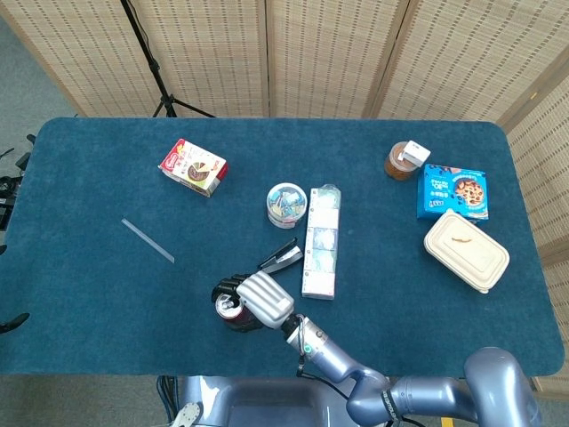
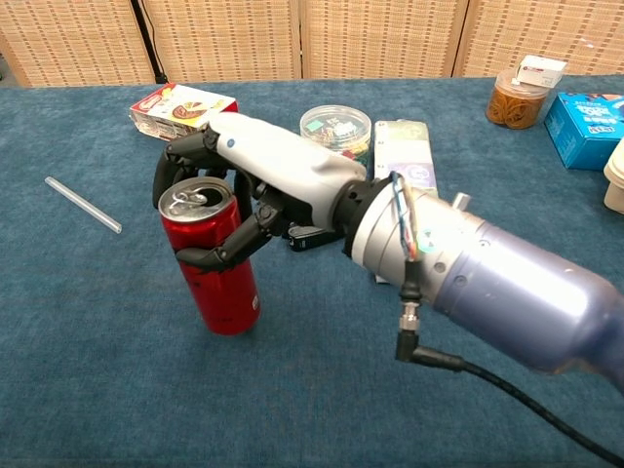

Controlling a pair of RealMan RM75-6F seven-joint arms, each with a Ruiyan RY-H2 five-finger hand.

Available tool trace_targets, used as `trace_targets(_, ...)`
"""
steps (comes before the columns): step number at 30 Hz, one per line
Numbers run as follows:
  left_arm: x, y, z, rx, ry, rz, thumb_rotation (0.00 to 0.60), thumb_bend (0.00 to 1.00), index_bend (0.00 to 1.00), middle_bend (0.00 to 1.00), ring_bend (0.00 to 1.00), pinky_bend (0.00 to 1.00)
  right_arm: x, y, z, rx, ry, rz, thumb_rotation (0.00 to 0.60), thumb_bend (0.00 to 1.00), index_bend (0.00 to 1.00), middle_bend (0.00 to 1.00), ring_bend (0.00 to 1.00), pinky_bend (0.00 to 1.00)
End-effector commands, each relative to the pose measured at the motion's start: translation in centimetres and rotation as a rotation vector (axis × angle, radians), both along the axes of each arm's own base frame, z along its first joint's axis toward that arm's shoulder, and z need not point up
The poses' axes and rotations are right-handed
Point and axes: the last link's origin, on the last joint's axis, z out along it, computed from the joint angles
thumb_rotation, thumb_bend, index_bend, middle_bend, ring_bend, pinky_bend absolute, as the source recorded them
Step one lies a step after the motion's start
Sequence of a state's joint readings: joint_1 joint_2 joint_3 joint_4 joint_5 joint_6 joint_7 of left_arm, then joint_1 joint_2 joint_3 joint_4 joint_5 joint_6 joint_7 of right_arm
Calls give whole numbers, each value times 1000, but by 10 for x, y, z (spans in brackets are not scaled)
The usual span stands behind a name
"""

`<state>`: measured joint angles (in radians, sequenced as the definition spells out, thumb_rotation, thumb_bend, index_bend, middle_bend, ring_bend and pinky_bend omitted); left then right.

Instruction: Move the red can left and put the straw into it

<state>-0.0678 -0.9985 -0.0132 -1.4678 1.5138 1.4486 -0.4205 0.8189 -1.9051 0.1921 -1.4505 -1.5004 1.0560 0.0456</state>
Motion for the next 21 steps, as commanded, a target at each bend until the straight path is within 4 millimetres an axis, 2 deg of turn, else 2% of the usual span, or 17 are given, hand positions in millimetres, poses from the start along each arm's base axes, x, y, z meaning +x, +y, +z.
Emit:
trace_targets(1, 0, 0, 0, 0, -2, 4, 600, 0, 0, 0, 0, 0, 5, -1, -6, -3, -4, 10, 600, 537, 438, 461, 494, 552)
trace_targets(15, -1, 0, 2, 2, -6, 5, 600, 0, 0, 0, 0, 0, 1, -4, -8, -45, 33, 41, 600, 536, 416, 444, 483, 519)
trace_targets(21, -1, 0, 1, 3, -6, 4, 600, 0, 0, 0, 0, 0, -2, -5, -8, -46, 45, 41, 600, 536, 393, 425, 450, 466)
